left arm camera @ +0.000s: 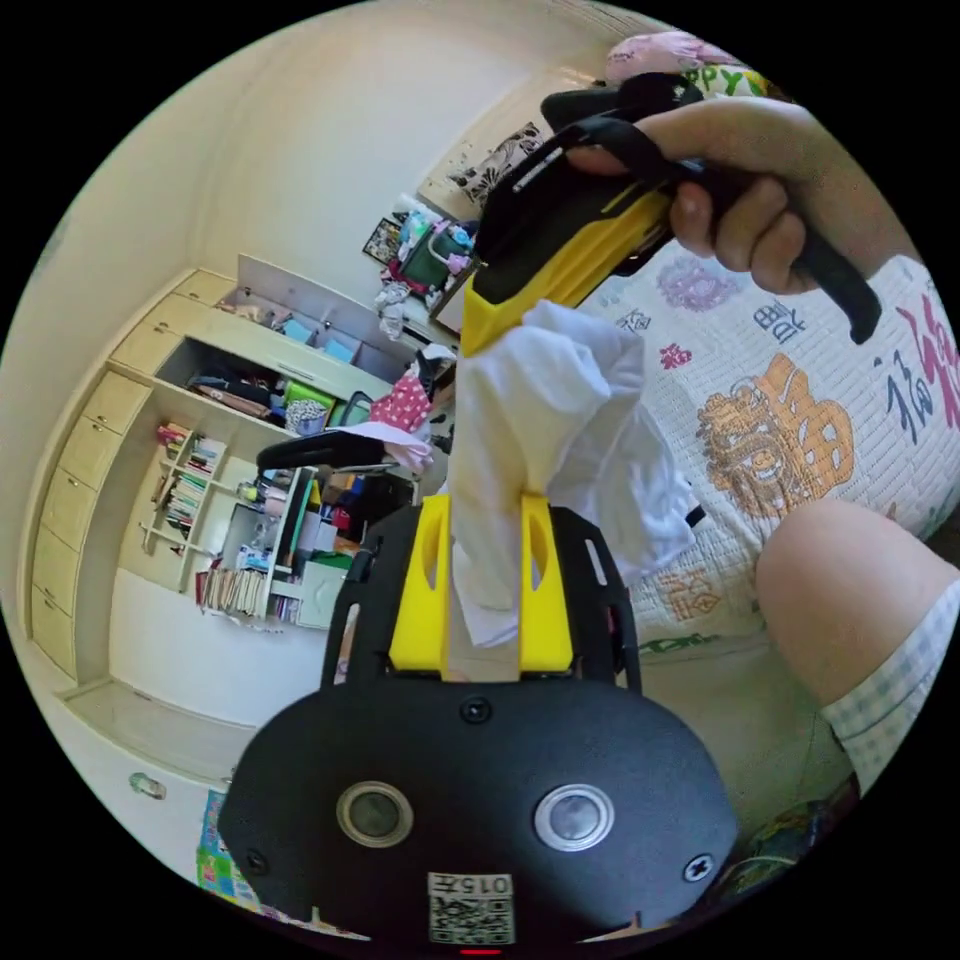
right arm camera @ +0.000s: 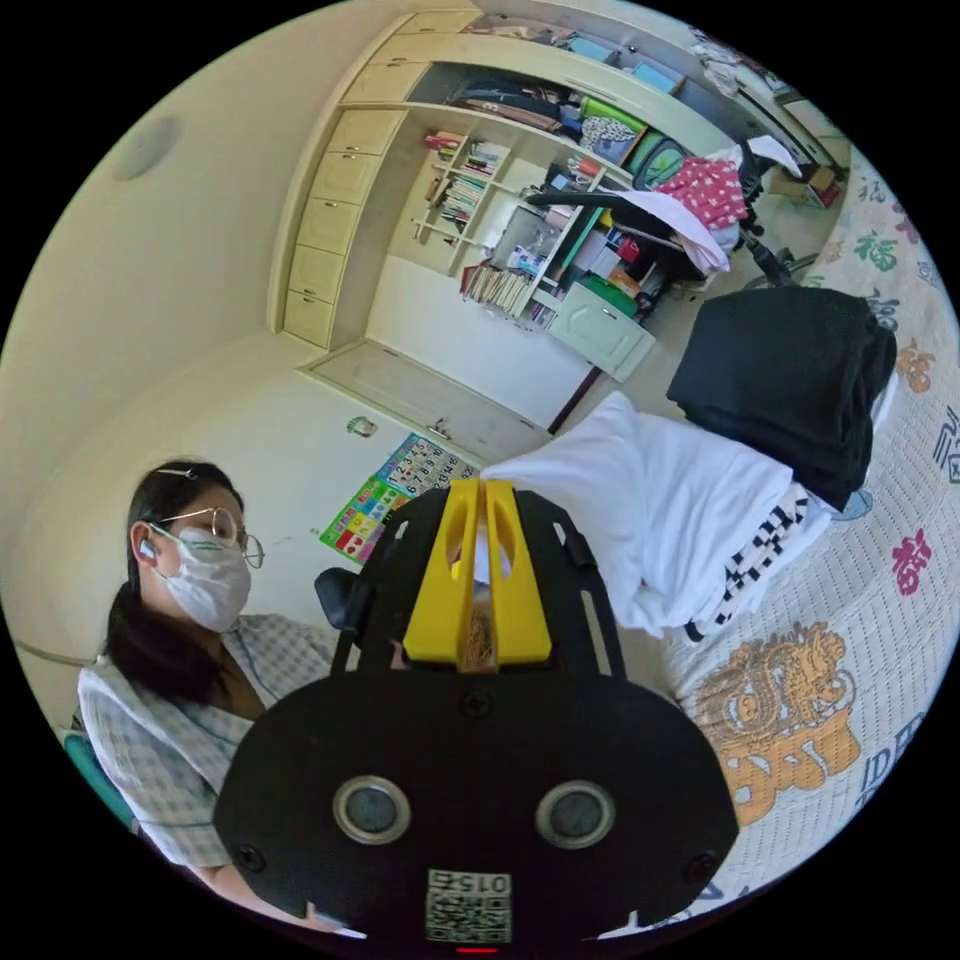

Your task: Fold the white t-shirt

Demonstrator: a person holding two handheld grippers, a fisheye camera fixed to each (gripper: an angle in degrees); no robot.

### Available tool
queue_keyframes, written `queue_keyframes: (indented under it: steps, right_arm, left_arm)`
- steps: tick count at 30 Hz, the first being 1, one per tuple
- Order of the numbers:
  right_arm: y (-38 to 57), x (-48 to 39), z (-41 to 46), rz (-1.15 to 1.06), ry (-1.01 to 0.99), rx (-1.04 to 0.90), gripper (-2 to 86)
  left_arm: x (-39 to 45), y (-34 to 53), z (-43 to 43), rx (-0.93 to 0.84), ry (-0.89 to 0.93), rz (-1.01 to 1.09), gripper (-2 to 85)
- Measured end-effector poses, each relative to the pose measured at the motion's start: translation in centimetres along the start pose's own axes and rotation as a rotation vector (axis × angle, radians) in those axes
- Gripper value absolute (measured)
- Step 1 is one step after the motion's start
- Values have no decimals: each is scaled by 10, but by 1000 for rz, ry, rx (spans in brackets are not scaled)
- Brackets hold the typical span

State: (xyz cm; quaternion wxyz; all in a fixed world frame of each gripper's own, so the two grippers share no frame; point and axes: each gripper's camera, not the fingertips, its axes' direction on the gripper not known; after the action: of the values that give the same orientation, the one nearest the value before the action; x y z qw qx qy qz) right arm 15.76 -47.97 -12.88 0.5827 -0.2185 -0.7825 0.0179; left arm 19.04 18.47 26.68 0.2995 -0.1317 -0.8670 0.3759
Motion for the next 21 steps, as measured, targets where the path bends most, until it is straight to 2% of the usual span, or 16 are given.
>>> queue_keyframes:
  steps: [4,5,10,14,18,19,21]
  right_arm:
    - [27,-61,-44,-56,26,46,-2]
    - [36,-80,-59,-73,43,61,-2]
    - [84,-172,-137,-142,104,168,-1]
    - [134,-273,-201,-228,284,212,0]
    - [177,-328,-247,-234,470,274,1]
    - [191,-331,-265,-190,531,315,1]
    - [211,-315,-291,-87,605,328,1]
  left_arm:
    - [-6,7,-41,168,58,-110,24]
    - [-10,8,-55,229,125,-143,19]
    - [-44,4,-101,526,604,-269,10]
    - [-64,-15,-123,757,950,-275,7]
    - [-42,-58,-117,801,1246,-211,4]
    - [-35,-65,-114,782,1273,-206,4]
    - [9,-94,-93,632,1347,-129,2]
